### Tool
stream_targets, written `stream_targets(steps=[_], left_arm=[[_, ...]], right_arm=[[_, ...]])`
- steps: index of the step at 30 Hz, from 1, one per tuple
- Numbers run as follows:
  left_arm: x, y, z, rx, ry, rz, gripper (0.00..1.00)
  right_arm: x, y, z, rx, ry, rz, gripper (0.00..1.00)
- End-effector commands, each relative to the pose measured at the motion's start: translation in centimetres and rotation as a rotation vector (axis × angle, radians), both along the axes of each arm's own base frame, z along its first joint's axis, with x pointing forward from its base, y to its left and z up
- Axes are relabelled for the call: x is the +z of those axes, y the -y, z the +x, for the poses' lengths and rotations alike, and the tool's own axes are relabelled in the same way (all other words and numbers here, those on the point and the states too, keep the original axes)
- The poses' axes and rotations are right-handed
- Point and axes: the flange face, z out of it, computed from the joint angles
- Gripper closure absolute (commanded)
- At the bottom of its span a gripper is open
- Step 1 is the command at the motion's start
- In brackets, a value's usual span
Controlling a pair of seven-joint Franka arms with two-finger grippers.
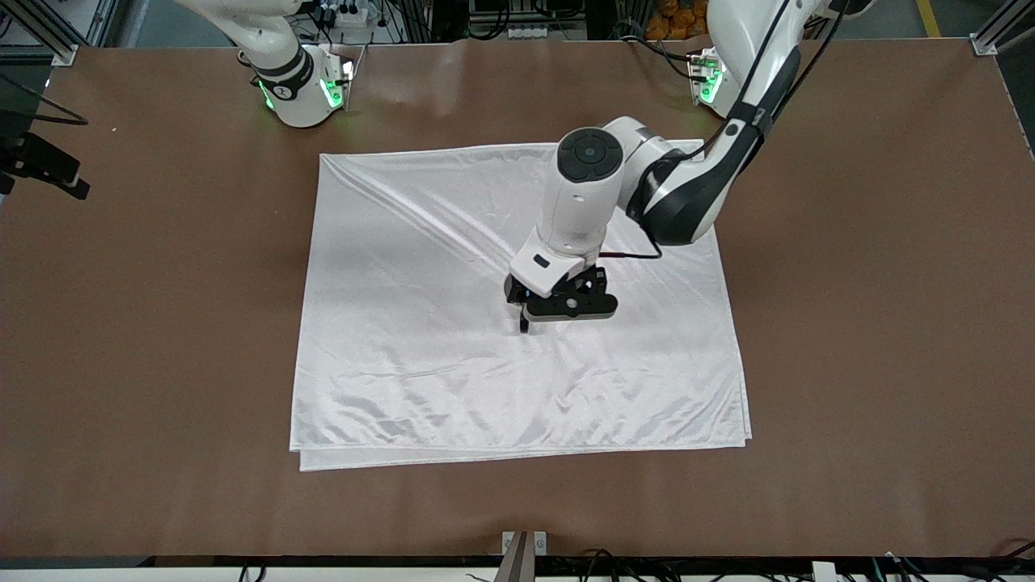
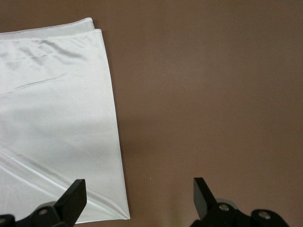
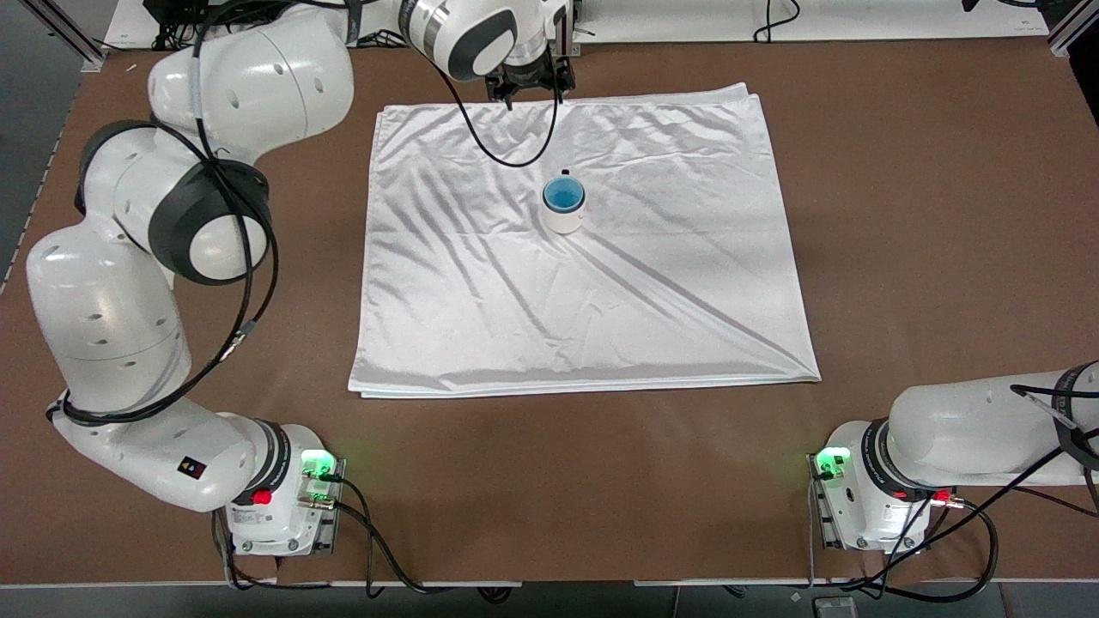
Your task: Place blue cup into white mug on cloth
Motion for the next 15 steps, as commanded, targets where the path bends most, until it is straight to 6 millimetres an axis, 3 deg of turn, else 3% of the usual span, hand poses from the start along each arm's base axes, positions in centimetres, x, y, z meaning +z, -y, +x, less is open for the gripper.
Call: stream_targets(steps=[1, 11, 15], left_arm=[[4.5, -2.8, 0.2, 0.052, 0.043, 0.022, 0.00], [11.7, -10.2, 1.8, 0.054, 0.073, 0.079, 0.00], [13.5, -14.6, 3.1, 0.026, 0.070, 0.110, 0.00]], right_arm=[[0.1, 0.2, -0.4, 0.051, 0.008, 0.012, 0.00], [0.1, 0.0, -0.5, 0.062, 0.003, 0.012, 0.00], [0.1, 0.1, -0.6, 0.054, 0.000, 0.013, 0.00]])
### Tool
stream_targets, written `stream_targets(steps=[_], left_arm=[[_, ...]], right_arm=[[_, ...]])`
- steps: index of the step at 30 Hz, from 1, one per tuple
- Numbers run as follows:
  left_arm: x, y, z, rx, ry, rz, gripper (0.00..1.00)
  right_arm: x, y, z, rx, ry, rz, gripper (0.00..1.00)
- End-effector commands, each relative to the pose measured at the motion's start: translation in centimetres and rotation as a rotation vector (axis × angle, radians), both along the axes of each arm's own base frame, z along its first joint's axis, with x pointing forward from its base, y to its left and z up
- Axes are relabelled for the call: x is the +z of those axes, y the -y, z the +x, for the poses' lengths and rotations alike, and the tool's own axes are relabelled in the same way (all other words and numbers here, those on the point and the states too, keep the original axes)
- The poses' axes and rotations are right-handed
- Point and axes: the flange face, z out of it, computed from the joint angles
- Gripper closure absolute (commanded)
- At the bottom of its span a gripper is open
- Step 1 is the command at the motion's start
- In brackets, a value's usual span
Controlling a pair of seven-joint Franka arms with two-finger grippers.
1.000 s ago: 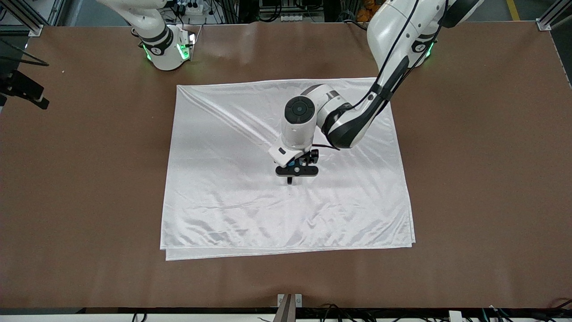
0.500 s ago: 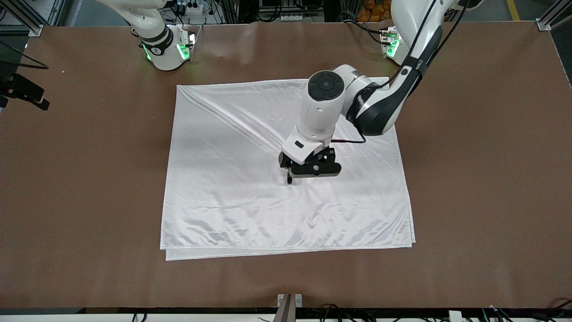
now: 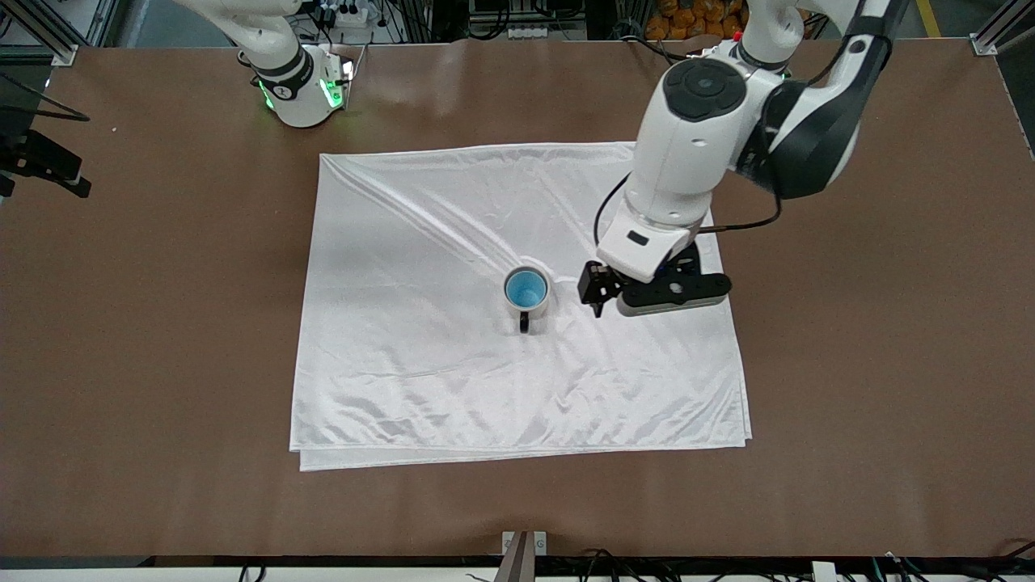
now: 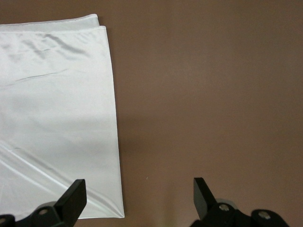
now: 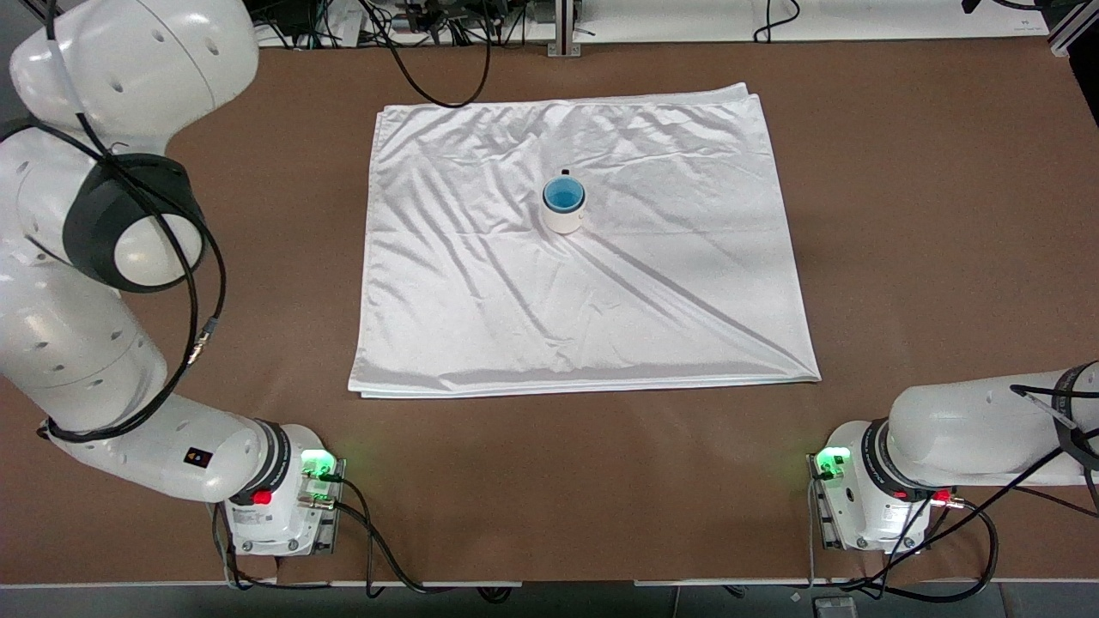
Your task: Place blue cup into white mug on cloth
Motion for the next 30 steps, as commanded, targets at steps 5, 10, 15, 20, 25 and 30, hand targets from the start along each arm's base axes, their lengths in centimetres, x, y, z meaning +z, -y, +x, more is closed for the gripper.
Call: stream_targets(steps=[5, 10, 15, 20, 25, 30], left_arm=[[4.4, -9.4, 1.3, -0.083, -0.021, 0.075, 0.00], [6.5, -13.2, 1.2, -0.030, -0.059, 0.032, 0.00], [7.3, -16.7, 1.3, 0.017, -0.089, 0.052, 0.00], [8.4, -19.8, 0.7, 0.006, -0.128, 0.082, 0.00], [8.3, -23.5, 1.4, -0.016, -0.162, 0.018, 0.00], [9.5, -26.2, 1.0, -0.020, -0.158, -0.014, 0.00]], right_arm=[[0.0, -0.1, -0.6, 0.006, -0.003, 0.013, 0.00], [0.0, -0.3, -0.6, 0.009, -0.008, 0.012, 0.00], [0.0, 0.0, -0.6, 0.005, -0.008, 0.014, 0.00], [-0.2, -0.2, -0.4, 0.009, -0.003, 0.014, 0.00], [-0.2, -0.2, -0.3, 0.009, -0.003, 0.014, 0.00], [-0.2, -0.2, -0.3, 0.008, -0.005, 0.014, 0.00]])
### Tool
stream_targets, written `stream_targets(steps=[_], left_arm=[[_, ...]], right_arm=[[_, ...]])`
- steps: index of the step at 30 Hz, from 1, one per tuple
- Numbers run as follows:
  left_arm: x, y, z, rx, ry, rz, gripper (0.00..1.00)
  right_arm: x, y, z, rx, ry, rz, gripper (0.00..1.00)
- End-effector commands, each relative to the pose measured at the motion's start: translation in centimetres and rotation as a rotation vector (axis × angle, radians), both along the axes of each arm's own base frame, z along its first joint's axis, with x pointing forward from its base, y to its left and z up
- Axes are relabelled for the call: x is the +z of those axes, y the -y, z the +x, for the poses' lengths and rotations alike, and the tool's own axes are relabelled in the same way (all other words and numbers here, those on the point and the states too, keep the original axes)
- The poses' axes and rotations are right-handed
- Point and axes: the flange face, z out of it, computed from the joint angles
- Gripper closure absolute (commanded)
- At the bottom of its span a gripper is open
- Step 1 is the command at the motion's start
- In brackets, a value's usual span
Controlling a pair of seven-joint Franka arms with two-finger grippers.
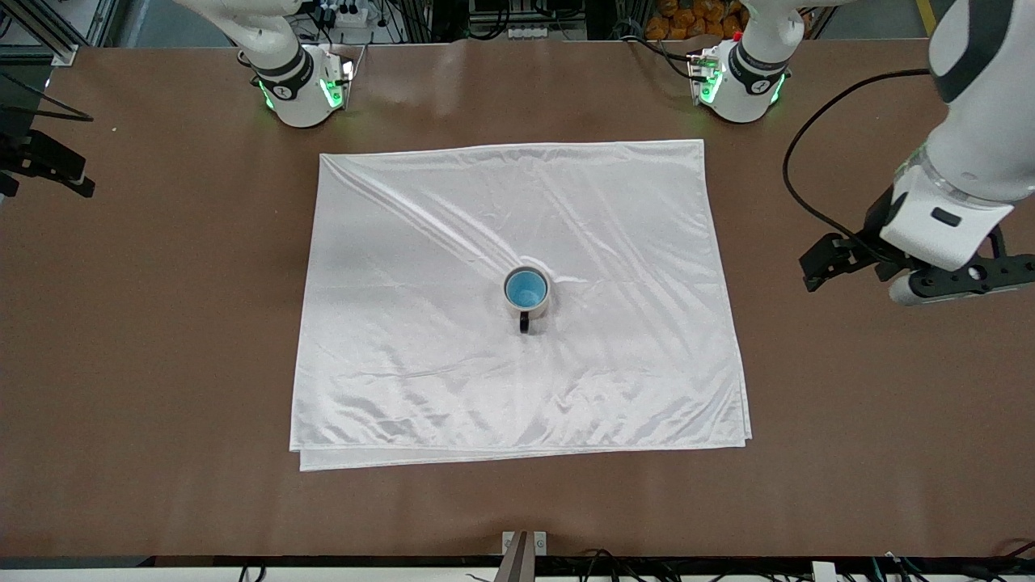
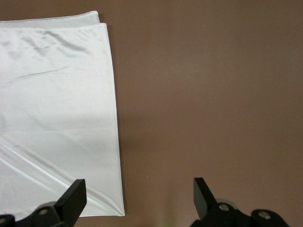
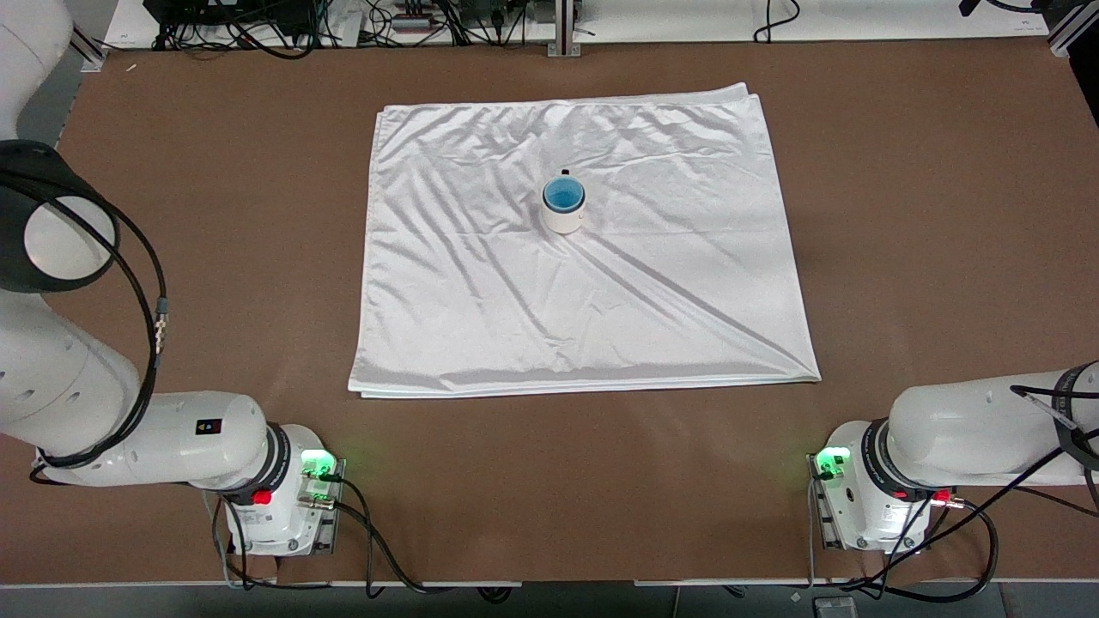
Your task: Place blue cup into white mug on cloth
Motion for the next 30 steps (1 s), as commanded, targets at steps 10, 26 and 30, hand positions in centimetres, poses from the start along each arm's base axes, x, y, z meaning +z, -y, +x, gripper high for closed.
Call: stream_targets(steps=[10, 26, 30], left_arm=[[4.6, -2.6, -3.6, 0.003, 0.006, -0.012, 0.00], [6.1, -5.8, -4.7, 0.005, 0.008, 0.010, 0.00], [6.0, -6.4, -4.8, -0.013, 0.001, 0.015, 0.00]], right_arm=[[0.0, 0.0, -0.3, 0.006, 0.003, 0.013, 0.00], [-0.1, 0.0, -0.2, 0.004, 0.000, 0.013, 0.00], [-0.2, 0.1, -0.2, 0.004, -0.001, 0.013, 0.00]])
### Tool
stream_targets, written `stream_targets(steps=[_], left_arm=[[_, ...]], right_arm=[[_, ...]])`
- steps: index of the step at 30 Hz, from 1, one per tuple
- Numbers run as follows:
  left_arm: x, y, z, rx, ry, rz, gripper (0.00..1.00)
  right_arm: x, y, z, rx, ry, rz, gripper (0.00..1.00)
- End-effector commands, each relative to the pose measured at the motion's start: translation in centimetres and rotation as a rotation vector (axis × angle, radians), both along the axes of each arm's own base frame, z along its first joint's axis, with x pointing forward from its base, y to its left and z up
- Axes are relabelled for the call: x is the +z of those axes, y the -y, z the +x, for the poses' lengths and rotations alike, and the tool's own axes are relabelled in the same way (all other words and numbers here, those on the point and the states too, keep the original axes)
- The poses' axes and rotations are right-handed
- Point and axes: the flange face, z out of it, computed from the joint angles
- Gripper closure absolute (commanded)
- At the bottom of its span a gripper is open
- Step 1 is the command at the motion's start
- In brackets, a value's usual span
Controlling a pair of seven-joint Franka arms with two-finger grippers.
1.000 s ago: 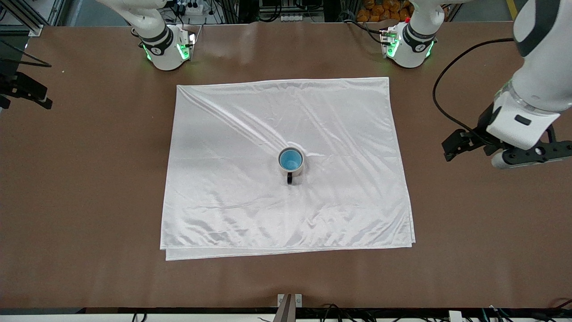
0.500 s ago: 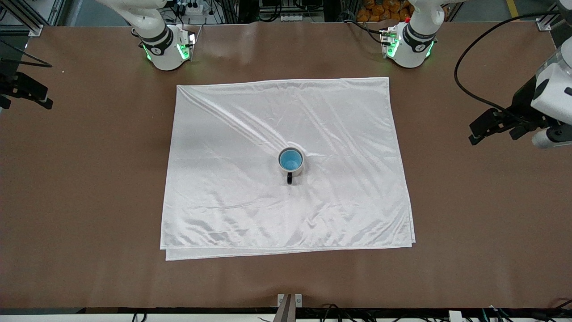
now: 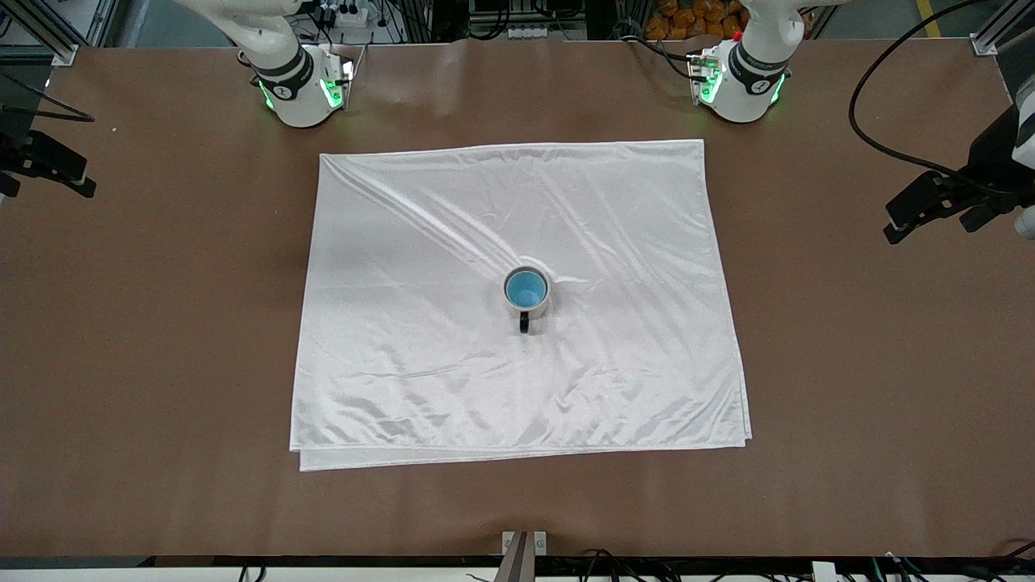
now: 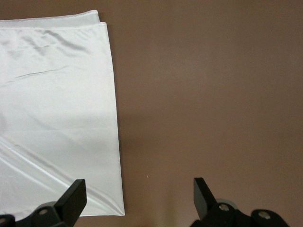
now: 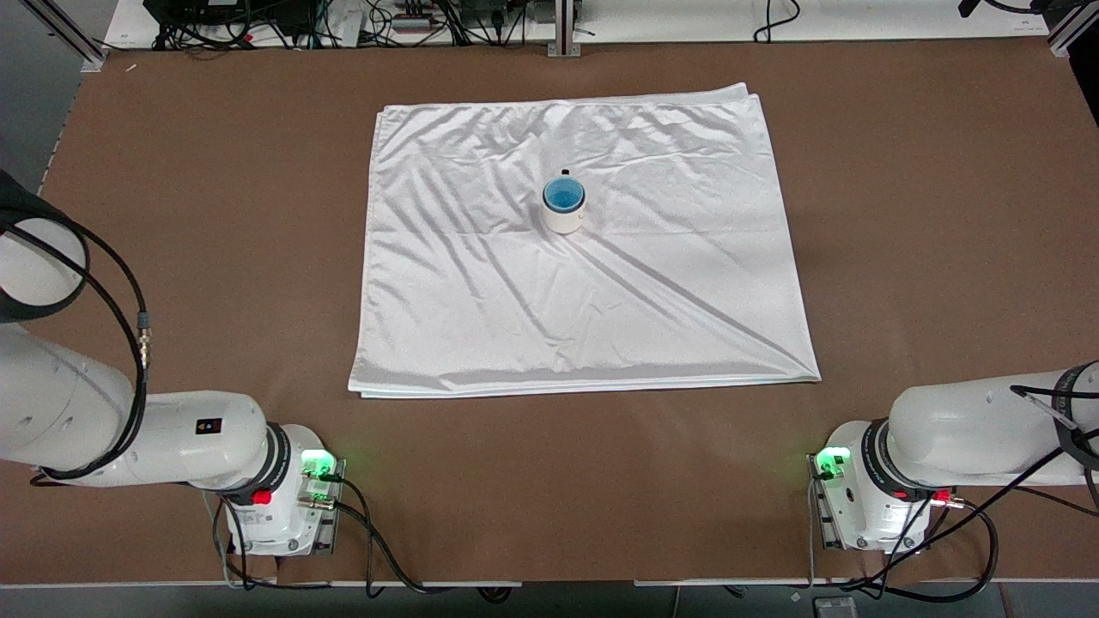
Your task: Place blue cup into white mug on cloth
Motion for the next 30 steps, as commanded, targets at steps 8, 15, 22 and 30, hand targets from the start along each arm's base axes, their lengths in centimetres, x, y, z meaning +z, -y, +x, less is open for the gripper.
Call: stream_targets(steps=[8, 15, 22, 30], left_arm=[[0.1, -1.1, -0.9, -0.029, -0.017, -0.006, 0.00], [0.1, -0.8, -0.9, -0.034, -0.019, -0.009, 0.00], [-0.4, -0.5, -0.7, -0.040, -0.027, -0.009, 0.00], [-1.4, -0.4, -0.1, -0.040, -0.045, -0.008, 0.00]], right_arm=[[-0.1, 0.3, -0.2, 0.001, 0.001, 0.012, 0.00], [-0.1, 0.6, -0.3, -0.002, -0.003, 0.014, 0.00], [-0.1, 0.7, -0.3, -0.004, -0.003, 0.012, 0.00], [-0.1, 0.6, -0.3, -0.002, -0.005, 0.014, 0.00]])
